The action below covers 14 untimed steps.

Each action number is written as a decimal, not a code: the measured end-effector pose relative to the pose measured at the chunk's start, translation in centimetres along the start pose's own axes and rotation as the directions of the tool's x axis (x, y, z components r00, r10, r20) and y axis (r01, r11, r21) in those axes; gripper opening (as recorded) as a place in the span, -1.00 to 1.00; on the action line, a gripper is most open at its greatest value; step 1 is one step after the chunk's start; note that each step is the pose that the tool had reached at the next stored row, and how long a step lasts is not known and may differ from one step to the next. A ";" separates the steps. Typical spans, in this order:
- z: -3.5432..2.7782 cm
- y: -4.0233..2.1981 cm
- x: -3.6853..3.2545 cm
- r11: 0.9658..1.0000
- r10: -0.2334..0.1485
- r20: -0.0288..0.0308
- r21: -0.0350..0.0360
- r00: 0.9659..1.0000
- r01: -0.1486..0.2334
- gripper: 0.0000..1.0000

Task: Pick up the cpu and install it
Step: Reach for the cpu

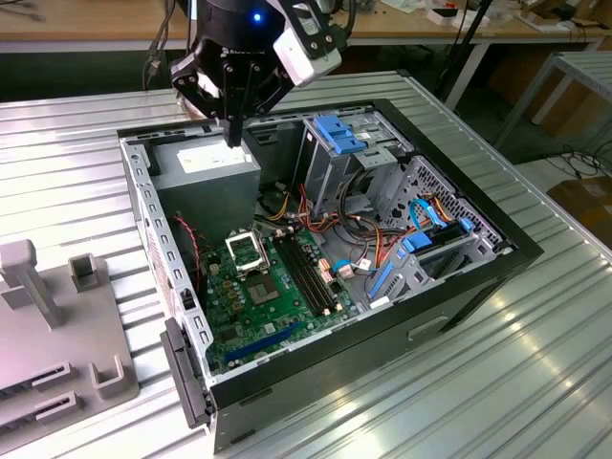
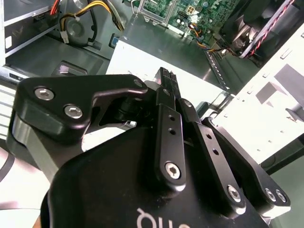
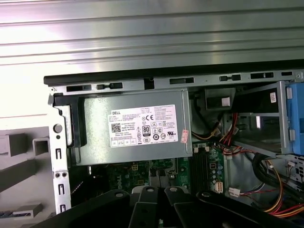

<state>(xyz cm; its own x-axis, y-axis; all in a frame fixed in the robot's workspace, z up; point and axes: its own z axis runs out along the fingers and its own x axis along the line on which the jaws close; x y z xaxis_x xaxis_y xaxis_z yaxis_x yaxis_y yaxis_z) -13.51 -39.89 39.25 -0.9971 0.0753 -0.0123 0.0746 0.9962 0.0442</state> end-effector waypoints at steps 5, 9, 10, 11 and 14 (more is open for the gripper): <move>0.03 -0.05 0.69 1.000 0.000 -0.001 0.000 1.000 0.000 -0.79; 0.08 -0.09 1.19 1.000 0.000 -0.008 0.001 1.000 0.000 -0.79; 0.12 -0.11 1.32 1.000 0.001 -0.012 0.001 1.000 -0.001 -0.79; 0.14 -0.11 1.39 1.000 0.001 -0.014 0.001 1.000 -0.001 -0.79; 0.17 -0.13 1.56 1.000 0.001 -0.020 0.001 1.000 -0.001 -0.79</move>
<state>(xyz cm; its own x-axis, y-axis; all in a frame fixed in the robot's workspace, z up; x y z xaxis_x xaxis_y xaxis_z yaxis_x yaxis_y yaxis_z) -15.08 -39.89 39.05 -0.9971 0.0752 0.0078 0.0755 0.9962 0.0427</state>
